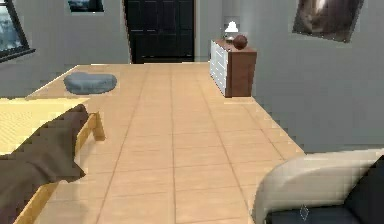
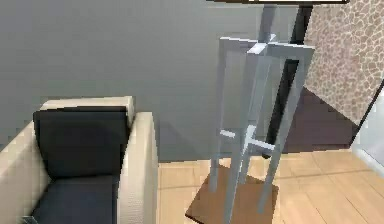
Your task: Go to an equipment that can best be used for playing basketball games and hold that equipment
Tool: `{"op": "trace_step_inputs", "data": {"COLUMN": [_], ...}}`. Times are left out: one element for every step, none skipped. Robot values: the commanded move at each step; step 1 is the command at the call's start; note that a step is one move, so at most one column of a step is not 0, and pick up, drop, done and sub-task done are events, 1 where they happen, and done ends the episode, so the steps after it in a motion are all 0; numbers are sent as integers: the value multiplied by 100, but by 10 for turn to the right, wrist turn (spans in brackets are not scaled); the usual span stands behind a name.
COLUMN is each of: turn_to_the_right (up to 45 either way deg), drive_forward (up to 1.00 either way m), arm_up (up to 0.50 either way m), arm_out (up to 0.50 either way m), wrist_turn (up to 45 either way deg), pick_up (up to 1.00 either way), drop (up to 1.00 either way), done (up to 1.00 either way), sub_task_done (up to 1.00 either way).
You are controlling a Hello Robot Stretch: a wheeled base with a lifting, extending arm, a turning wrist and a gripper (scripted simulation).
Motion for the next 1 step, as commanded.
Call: {"op": "trace_step_inputs", "data": {"turn_to_the_right": [0], "drive_forward": [100], "arm_up": [0], "arm_out": [0], "wrist_turn": [0], "pick_up": [0], "drop": [0], "done": [0], "sub_task_done": [0]}}
